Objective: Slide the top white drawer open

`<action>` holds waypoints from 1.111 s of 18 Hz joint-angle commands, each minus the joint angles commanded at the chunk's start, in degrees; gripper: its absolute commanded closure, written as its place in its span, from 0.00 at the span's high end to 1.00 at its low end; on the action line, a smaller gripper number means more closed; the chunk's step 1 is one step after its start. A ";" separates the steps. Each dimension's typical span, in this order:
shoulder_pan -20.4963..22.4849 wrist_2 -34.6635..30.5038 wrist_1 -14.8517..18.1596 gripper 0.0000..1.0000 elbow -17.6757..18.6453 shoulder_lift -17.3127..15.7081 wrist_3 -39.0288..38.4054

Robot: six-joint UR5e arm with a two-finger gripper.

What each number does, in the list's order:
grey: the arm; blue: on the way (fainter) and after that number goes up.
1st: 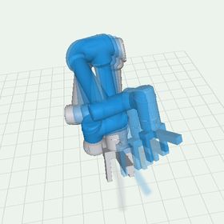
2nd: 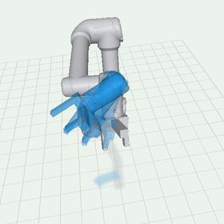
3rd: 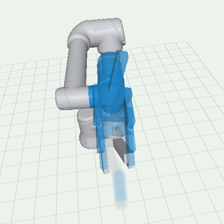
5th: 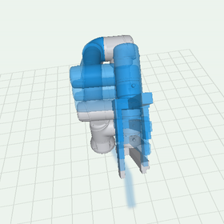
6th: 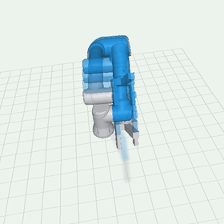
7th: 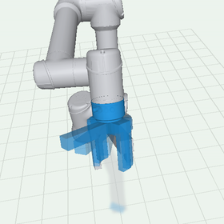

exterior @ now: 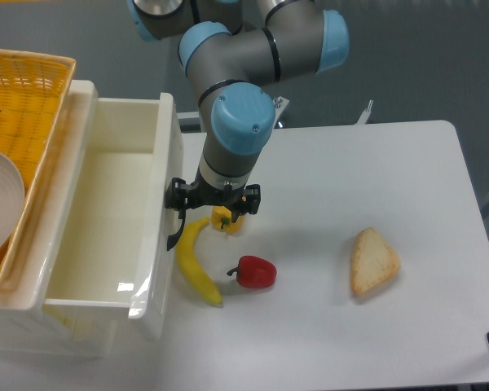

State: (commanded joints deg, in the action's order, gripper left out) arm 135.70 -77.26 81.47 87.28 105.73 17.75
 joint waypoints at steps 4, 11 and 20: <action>0.61 0.09 0.00 1.00 0.00 0.18 1.05; 1.58 0.09 0.00 1.00 -0.09 0.18 1.93; 2.63 0.17 0.00 1.00 -0.35 0.44 2.11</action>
State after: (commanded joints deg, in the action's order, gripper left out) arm 138.34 -77.08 81.47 86.92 106.17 19.86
